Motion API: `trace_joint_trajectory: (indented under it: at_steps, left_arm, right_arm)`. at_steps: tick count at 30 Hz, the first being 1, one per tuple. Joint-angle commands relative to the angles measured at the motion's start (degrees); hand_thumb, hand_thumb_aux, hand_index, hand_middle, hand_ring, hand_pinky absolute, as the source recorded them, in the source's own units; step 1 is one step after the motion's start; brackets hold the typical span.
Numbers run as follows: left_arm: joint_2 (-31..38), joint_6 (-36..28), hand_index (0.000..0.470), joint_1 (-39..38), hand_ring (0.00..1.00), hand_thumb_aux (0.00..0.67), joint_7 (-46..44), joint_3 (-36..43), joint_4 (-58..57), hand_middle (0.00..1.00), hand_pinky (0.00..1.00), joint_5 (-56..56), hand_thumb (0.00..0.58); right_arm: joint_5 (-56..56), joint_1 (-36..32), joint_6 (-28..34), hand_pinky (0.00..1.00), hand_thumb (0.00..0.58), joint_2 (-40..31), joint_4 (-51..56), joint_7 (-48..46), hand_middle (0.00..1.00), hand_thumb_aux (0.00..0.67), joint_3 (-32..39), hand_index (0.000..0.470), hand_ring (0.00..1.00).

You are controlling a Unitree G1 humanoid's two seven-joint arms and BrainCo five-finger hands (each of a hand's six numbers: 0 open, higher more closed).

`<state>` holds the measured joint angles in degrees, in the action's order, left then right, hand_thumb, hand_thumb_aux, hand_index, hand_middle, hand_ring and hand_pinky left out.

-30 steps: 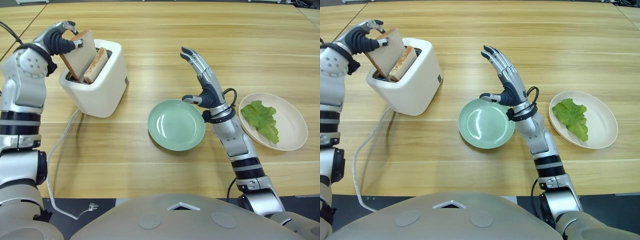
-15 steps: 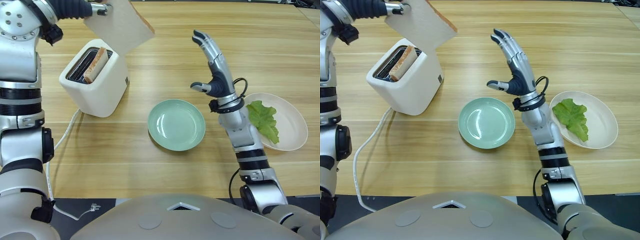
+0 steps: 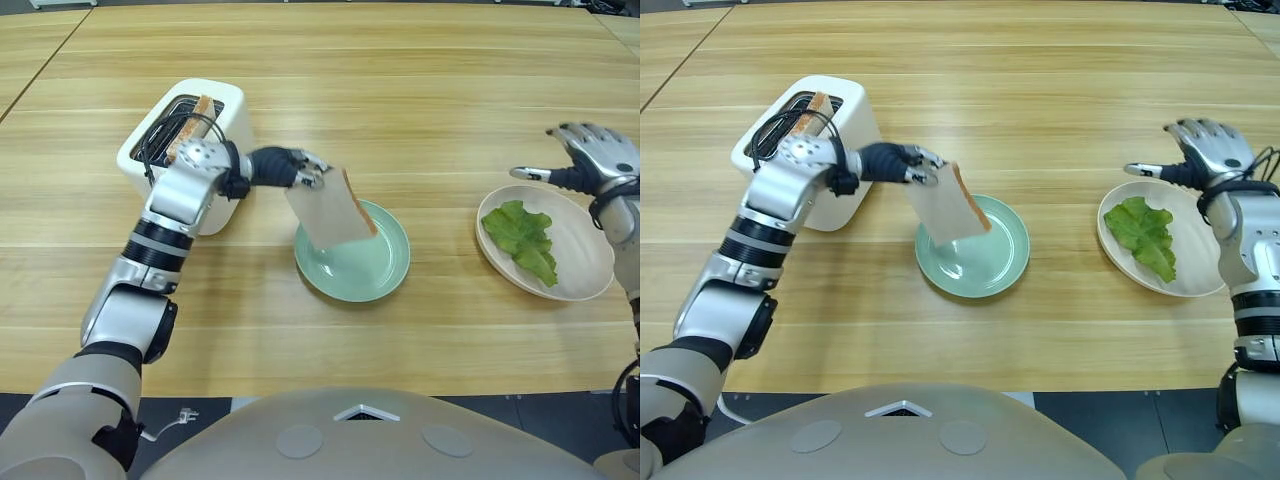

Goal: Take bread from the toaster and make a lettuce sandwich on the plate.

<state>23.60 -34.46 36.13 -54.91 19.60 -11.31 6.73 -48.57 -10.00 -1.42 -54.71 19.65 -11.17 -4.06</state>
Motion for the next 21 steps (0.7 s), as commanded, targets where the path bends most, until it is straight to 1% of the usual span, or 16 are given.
trace_joint_trajectory:
  at_steps: [1, 5, 6, 7, 8, 9, 13, 14, 15, 16, 17, 18, 20, 21]
  left_arm:
    - [-1.1, -0.2, 0.470, -1.3, 0.00, 0.670, 1.1, 1.8, -2.1, 0.00, 0.00, -1.6, 0.580]
    - [-1.5, -0.9, 0.470, -2.5, 0.00, 0.670, 1.3, 3.7, -2.1, 0.00, 0.00, -2.5, 0.580]
    - [-1.7, -0.8, 0.463, -2.6, 0.00, 0.659, 1.8, 4.3, -2.4, 0.00, 0.00, -3.1, 0.580]
    - [-1.9, -0.5, 0.162, -2.5, 0.00, 0.231, 2.6, 4.8, -2.9, 0.00, 0.00, -3.9, 0.331]
    - [-2.2, -0.1, 0.026, -2.4, 0.00, 0.037, 3.4, 5.1, -3.3, 0.00, 0.00, -4.6, 0.062]
    - [-2.4, 0.4, 0.000, -2.2, 0.00, 0.000, 4.3, 5.4, -3.7, 0.00, 0.00, -5.4, 0.000]
    - [-3.0, 3.2, 0.000, -1.8, 0.00, 0.000, 6.6, 7.0, -4.0, 0.00, 0.00, -8.4, 0.000]
    - [-3.0, 3.8, 0.000, -1.5, 0.00, 0.000, 7.0, 7.0, -3.5, 0.00, 0.00, -8.9, 0.000]
    - [-2.9, 4.1, 0.000, -1.2, 0.00, 0.000, 7.2, 6.6, -2.8, 0.00, 0.00, -9.2, 0.000]
    - [-2.6, 4.4, 0.000, -0.8, 0.00, 0.000, 7.5, 6.1, -1.7, 0.00, 0.00, -9.4, 0.000]
    - [-2.3, 4.4, 0.000, -0.4, 0.00, 0.000, 7.7, 5.5, -0.5, 0.00, 0.00, -9.4, 0.000]
    - [-1.9, 4.2, 0.000, 0.1, 0.00, 0.000, 7.8, 4.7, 1.0, 0.00, 0.00, -9.1, 0.000]
    - [-1.0, 3.4, 0.000, 0.7, 0.00, 0.000, 7.7, 2.6, 4.6, 0.00, 0.00, -8.5, 0.000]
    - [-0.4, 3.1, 0.000, 0.9, 0.00, 0.000, 7.7, 1.7, 6.7, 0.00, 0.00, -8.5, 0.000]
  right_arm:
    - [3.3, 2.3, 3.3, 0.00, 0.000, -0.7, 0.7, -6.5, 0.00, 0.000, 1.3, 0.000, 0.00]
    - [5.5, 4.0, 3.8, 0.00, 0.000, -0.9, -0.5, -10.9, 0.00, 0.000, 3.3, 0.000, 0.00]
    - [5.8, 4.3, 3.5, 0.00, 0.000, -0.9, -1.1, -11.6, 0.00, 0.000, 3.8, 0.000, 0.00]
    - [6.1, 4.5, 3.0, 0.00, 0.000, -0.9, -1.4, -12.1, 0.00, 0.000, 4.4, 0.000, 0.00]
    - [6.2, 4.5, 2.8, 0.00, 0.000, -1.0, -1.3, -12.4, 0.00, 0.000, 5.0, 0.000, 0.00]
    - [6.3, 4.5, 2.5, 0.00, 0.000, -1.1, -0.9, -12.6, 0.00, 0.000, 5.8, 0.000, 0.00]
    - [6.1, 3.8, 1.8, 0.00, 0.000, -1.2, 1.9, -12.7, 0.00, 0.000, 8.4, 0.000, 0.00]
    - [6.1, 3.7, 1.6, 0.00, 0.014, -1.2, 2.2, -12.6, 0.00, 0.008, 8.8, 0.006, 0.00]
    - [6.2, 3.6, 1.4, 0.00, 0.108, -1.3, 2.5, -12.4, 0.00, 0.066, 9.2, 0.046, 0.00]
    - [6.2, 3.4, 1.3, 0.00, 0.244, -1.4, 2.8, -12.3, 0.00, 0.160, 9.5, 0.112, 0.00]
    - [6.3, 3.2, 1.2, 0.00, 0.392, -1.6, 3.1, -12.2, 0.00, 0.289, 9.7, 0.203, 0.00]
    - [6.2, 2.9, 1.0, 0.00, 0.443, -1.6, 3.5, -12.0, 0.00, 0.344, 10.0, 0.241, 0.00]
    - [5.8, 2.0, 0.9, 0.00, 0.476, -1.7, 4.6, -11.3, 0.00, 0.386, 10.5, 0.271, 0.00]
    - [5.5, 1.3, 0.8, 0.00, 0.506, -1.7, 5.2, -10.7, 0.00, 0.431, 10.9, 0.302, 0.00]
